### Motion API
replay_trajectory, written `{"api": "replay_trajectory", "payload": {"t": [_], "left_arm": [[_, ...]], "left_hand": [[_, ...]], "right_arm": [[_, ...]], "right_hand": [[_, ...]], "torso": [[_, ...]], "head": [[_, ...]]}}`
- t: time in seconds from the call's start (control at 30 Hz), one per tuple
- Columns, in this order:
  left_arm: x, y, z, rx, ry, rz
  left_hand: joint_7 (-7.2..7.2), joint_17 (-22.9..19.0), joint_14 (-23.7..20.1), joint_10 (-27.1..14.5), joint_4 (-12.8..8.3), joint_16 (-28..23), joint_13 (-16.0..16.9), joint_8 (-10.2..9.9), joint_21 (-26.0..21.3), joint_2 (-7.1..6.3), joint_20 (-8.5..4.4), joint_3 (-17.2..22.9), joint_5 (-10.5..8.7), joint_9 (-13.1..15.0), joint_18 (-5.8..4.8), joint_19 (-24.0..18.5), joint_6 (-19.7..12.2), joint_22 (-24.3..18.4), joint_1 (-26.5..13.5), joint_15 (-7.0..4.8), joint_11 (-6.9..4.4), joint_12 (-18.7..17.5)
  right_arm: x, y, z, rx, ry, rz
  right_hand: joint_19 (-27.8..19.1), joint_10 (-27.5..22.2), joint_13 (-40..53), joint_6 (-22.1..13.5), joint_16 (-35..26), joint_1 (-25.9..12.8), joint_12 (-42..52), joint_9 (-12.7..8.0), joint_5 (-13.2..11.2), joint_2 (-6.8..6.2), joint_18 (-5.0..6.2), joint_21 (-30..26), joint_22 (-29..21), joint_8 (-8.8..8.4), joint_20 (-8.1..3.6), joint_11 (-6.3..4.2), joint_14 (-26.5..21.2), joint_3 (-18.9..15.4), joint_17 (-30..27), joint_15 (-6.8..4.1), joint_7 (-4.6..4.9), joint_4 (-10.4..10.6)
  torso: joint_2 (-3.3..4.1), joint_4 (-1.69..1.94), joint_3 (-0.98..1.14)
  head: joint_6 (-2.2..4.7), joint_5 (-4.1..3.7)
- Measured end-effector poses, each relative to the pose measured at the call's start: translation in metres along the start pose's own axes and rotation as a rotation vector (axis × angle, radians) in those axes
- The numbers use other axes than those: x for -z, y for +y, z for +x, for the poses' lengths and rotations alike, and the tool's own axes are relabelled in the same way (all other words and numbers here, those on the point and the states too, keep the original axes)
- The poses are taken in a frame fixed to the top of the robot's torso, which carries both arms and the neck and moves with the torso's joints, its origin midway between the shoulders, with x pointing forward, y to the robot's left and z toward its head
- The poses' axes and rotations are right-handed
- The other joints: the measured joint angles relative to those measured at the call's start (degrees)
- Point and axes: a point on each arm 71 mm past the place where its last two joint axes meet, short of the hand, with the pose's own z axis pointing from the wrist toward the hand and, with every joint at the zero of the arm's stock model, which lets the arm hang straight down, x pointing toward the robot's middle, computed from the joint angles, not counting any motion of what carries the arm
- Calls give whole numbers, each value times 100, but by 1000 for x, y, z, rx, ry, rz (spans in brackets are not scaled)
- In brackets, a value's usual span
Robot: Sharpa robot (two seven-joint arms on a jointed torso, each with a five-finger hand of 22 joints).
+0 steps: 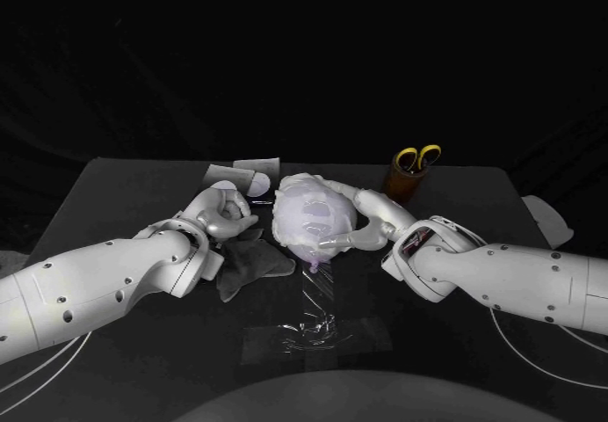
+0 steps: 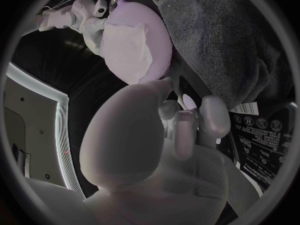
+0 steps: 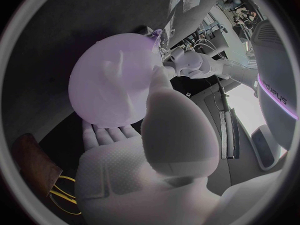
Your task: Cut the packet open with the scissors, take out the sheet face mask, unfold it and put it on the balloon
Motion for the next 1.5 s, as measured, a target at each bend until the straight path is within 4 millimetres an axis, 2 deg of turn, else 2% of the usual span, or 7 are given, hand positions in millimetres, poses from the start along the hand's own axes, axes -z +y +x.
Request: {"api": "replay_trajectory", "payload": {"t": [0.13,0.2,0.4,0.63,1.07,1.33,1.5], "left_arm": [[2,-3,1,17,7,22],[2,-4,2,30,10,37],[2,-8,5,62,16,67],[-2,-11,9,89,21,76],[-12,-12,17,113,28,55],[-16,-12,20,115,39,39],[-17,-12,22,116,47,33]], "left_hand": [[153,-2,-29,-841,145,-51,-1133,-190,-332,-173,49,-64,2,0,0,-417,-222,-388,-703,119,133,-484],[179,-2,-19,-1022,140,-68,-1354,-241,-408,-116,90,-358,6,-44,0,-496,-247,-469,-1275,169,185,-586],[179,-2,-19,-1048,136,-68,-1354,-216,-430,-198,111,-1032,6,44,63,-516,-246,-497,-1791,169,193,-587],[179,-1,-19,-1013,138,-69,-1241,-216,-430,-119,144,-1484,6,85,62,-484,-246,-459,-1942,169,158,-587],[179,1,-20,-890,136,-71,-1084,-217,-398,20,125,-1849,6,126,58,-411,-246,-395,-1801,168,141,-516],[157,2,-20,-829,130,-80,-950,-195,-356,13,111,-2077,6,152,54,-369,-224,-353,-1631,168,120,-455],[157,2,-20,-808,143,-88,-898,-195,-356,72,103,-2446,6,175,52,-361,-224,-340,-1547,168,100,-429]], "right_arm": [[0,0,0,0,0,0],[0,0,0,0,0,1],[0,0,0,0,0,1],[0,0,1,-1,1,1],[0,0,1,-1,1,0],[0,0,1,-2,1,0],[0,0,1,-2,1,0]], "right_hand": [[0,0,4,0,0,0,-1,0,0,0,0,0,0,-1,0,0,0,0,0,0,0,0],[0,0,4,0,0,0,-1,0,0,0,0,0,0,4,0,0,0,0,0,0,0,0],[0,-1,4,-14,0,0,-3,0,0,0,0,0,0,24,0,-1,0,0,0,0,-4,0],[0,-8,3,-14,0,0,-16,-1,0,0,0,0,0,24,0,-8,0,0,0,0,-4,0],[0,8,0,-15,0,0,-10,-3,0,0,0,0,0,22,0,8,0,0,0,0,-4,0],[0,8,4,-6,0,0,1,0,0,0,0,0,0,16,0,8,0,0,0,0,-14,0],[0,7,4,1,0,0,0,0,0,0,0,0,0,11,0,7,0,0,0,0,-21,0]], "torso": [[0,0,-5],[0,0,-4],[1,-1,-1],[2,-7,7],[1,-8,10],[3,-8,8],[3,-4,7]], "head": [[6,3],[8,4],[12,11],[19,18],[27,9],[13,12],[-3,5]]}}
